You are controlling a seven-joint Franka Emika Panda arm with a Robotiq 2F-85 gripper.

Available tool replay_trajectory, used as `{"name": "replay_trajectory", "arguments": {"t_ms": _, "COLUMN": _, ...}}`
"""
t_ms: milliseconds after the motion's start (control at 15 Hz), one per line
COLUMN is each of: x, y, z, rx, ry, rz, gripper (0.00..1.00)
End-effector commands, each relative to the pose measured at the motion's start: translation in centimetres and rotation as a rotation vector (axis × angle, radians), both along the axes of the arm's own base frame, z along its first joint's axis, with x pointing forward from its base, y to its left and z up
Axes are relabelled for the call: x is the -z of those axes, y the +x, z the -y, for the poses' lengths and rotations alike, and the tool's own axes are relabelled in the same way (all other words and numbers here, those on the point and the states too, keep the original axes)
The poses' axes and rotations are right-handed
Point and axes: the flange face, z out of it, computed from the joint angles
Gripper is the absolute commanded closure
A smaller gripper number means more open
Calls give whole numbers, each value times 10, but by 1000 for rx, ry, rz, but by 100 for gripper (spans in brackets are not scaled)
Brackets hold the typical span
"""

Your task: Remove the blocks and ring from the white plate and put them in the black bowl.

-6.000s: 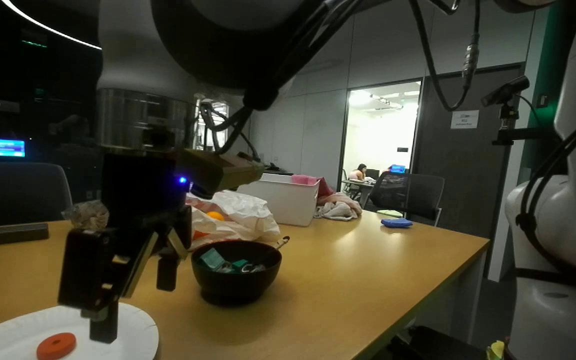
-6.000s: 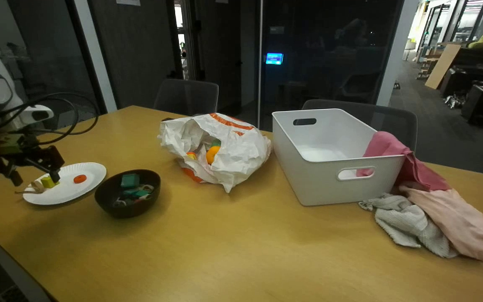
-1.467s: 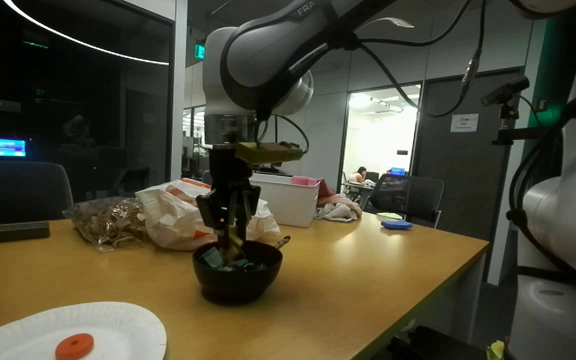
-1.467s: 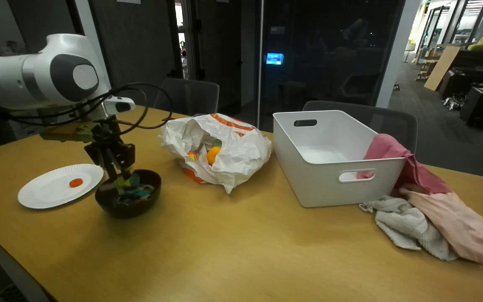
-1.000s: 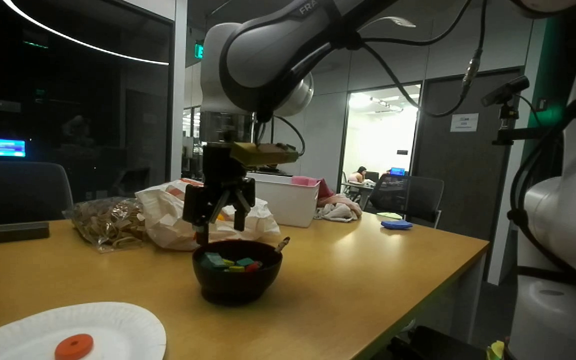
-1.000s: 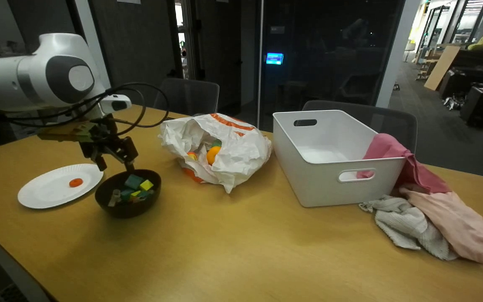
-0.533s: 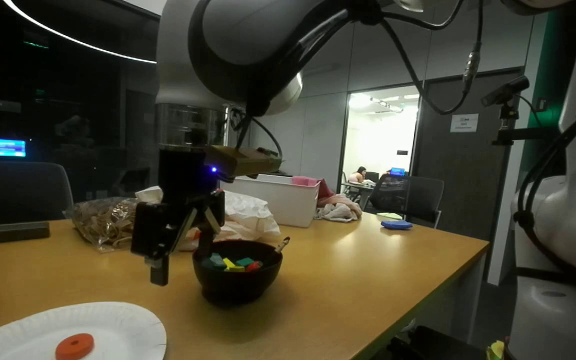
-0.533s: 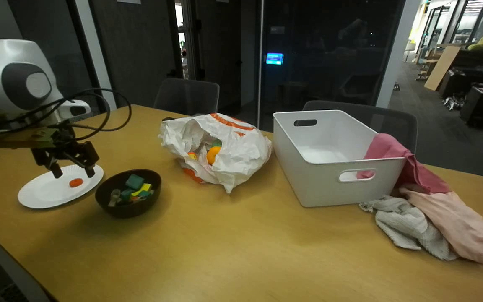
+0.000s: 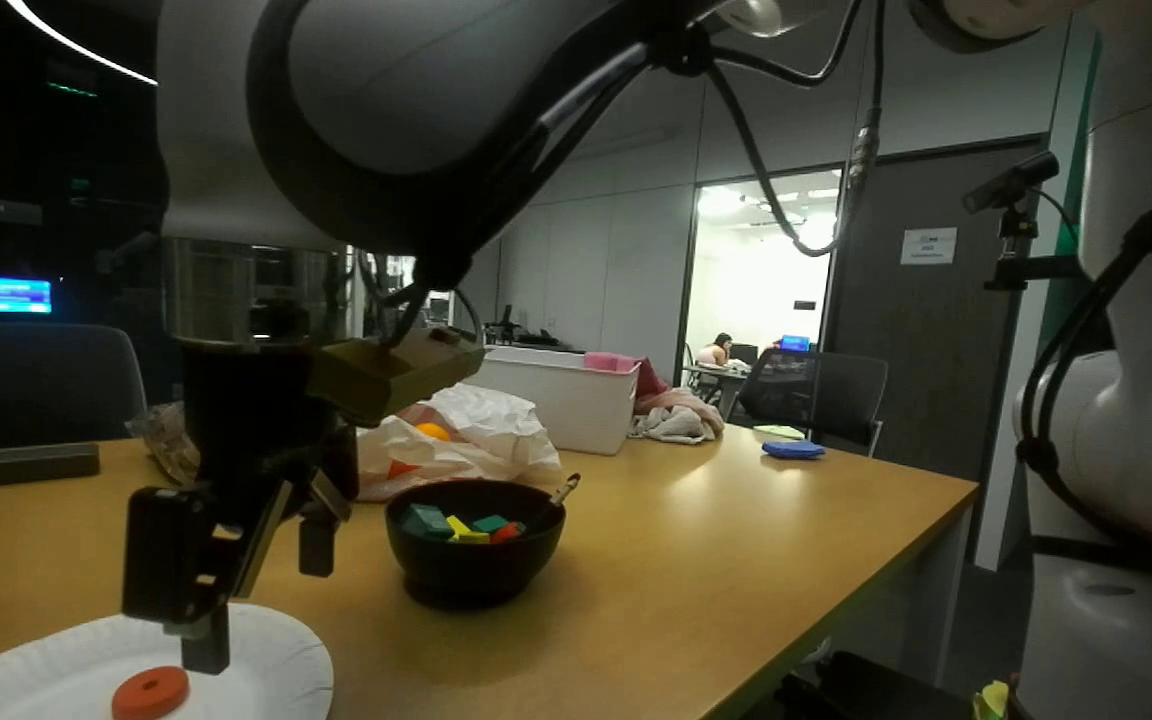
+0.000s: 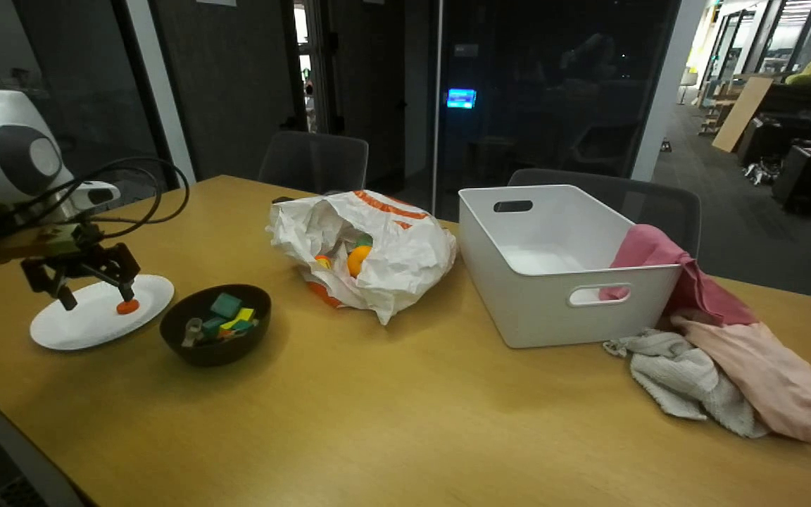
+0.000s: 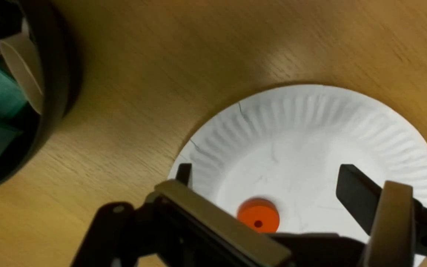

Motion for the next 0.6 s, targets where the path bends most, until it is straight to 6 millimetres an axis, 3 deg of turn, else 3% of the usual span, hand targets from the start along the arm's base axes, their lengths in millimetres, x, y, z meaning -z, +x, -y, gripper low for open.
{"name": "replay_trajectory", "arguments": {"t_ms": 0, "x": 9, "y": 25, "z": -28, "rx": -17, "ry": 15, "rz": -9, "gripper": 0}}
{"name": "replay_trajectory", "arguments": {"t_ms": 533, "x": 47, "y": 56, "z": -47, "rx": -20, "ry": 28, "rz": -56, "gripper": 0}}
